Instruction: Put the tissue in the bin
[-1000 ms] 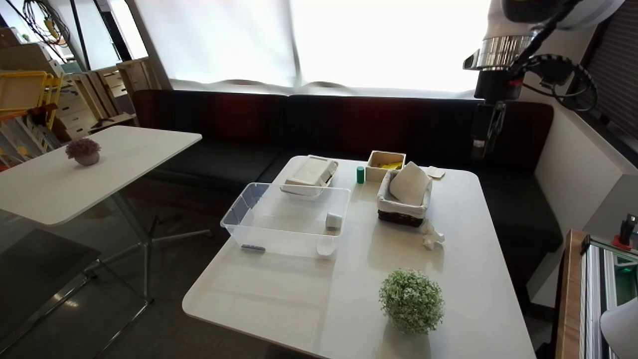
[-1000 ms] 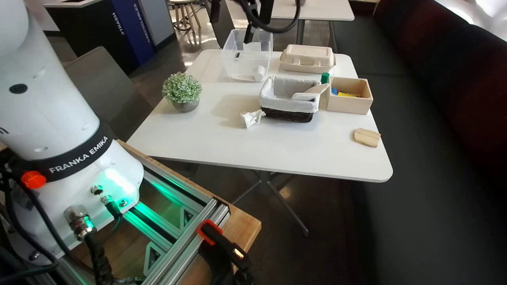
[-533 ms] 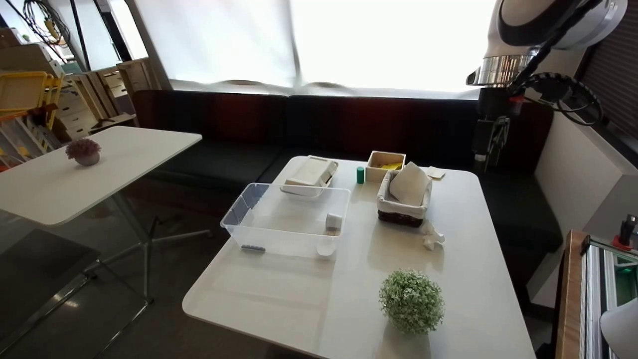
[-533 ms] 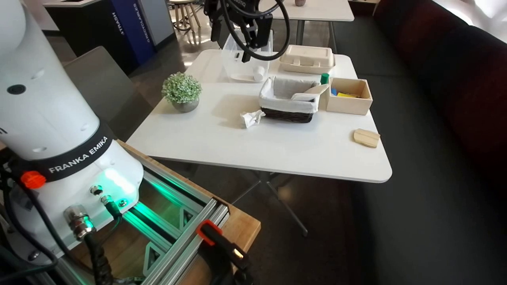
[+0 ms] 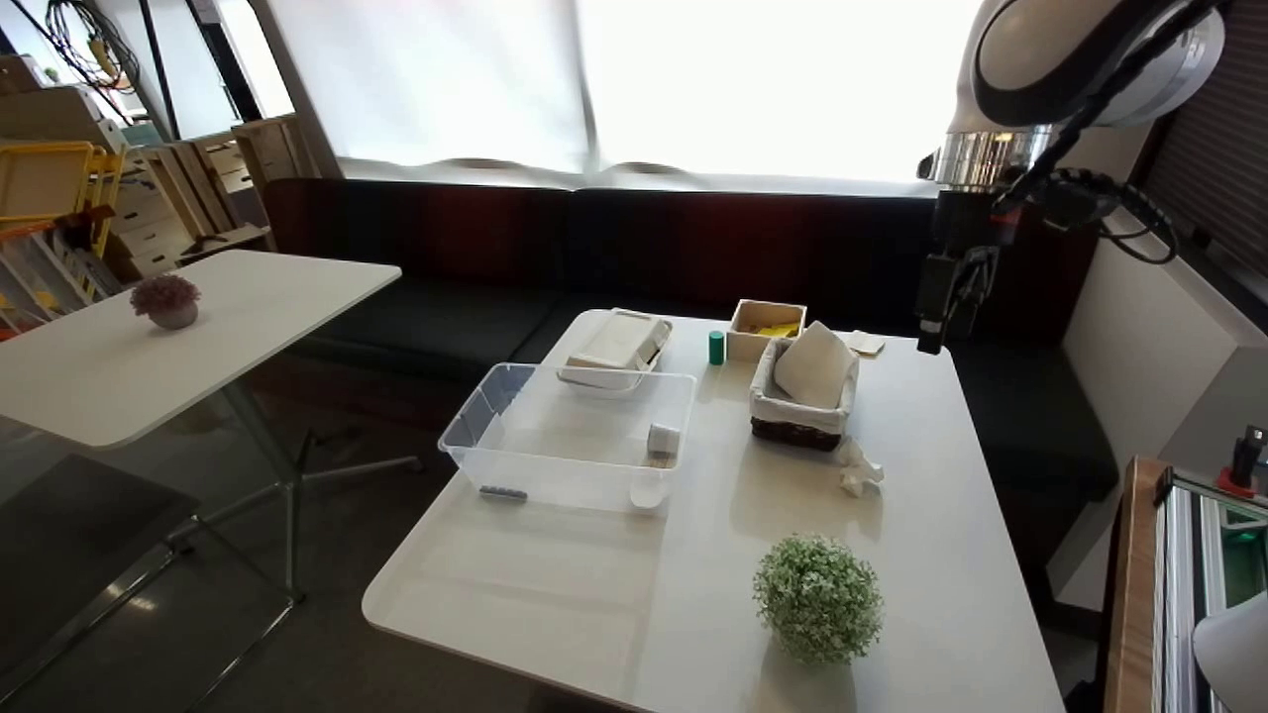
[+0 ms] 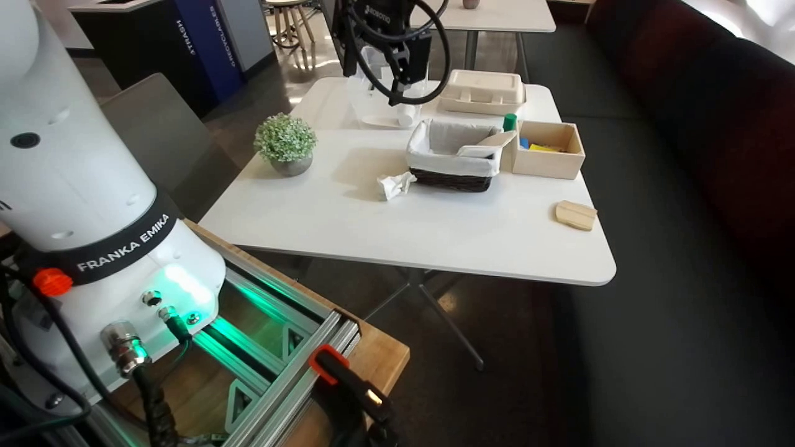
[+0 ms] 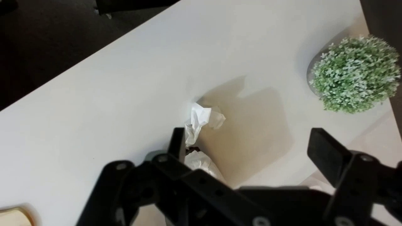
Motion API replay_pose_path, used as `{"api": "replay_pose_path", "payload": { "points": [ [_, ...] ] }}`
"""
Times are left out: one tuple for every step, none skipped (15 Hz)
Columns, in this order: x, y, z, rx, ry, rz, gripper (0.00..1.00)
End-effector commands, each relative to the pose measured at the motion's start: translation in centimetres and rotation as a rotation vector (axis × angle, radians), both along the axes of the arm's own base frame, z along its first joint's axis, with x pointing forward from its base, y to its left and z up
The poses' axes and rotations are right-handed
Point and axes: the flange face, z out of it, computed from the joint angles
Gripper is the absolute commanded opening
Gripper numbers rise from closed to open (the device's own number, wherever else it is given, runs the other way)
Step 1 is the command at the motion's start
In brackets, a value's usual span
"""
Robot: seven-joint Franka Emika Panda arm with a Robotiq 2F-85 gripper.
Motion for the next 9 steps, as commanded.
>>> {"api": "replay_pose_path", "payload": {
  "points": [
    [-0.1, 1.5, -4.0, -0.075, 0.025, -0.054, 1.0],
    [-0.2, 1.8, -4.9, -0.093, 0.021, -0.072, 1.0],
    [0.9, 1.7, -5.5, -0.105, 0.022, -0.085, 1.0],
    [0.9, 1.9, -6.5, -0.12, 0.013, -0.094, 1.0],
    [1.2, 2.1, -7.2, -0.134, 0.003, -0.104, 1.0],
    [1.5, 2.1, -7.9, -0.149, -0.018, -0.113, 1.0],
    [1.7, 2.0, -8.5, -0.16, -0.03, -0.121, 1.0],
    [1.8, 2.0, -9.2, -0.163, -0.036, -0.13, 1.0],
    [1.8, 1.9, -10.0, -0.169, -0.03, -0.138, 1.0]
  ]
}}
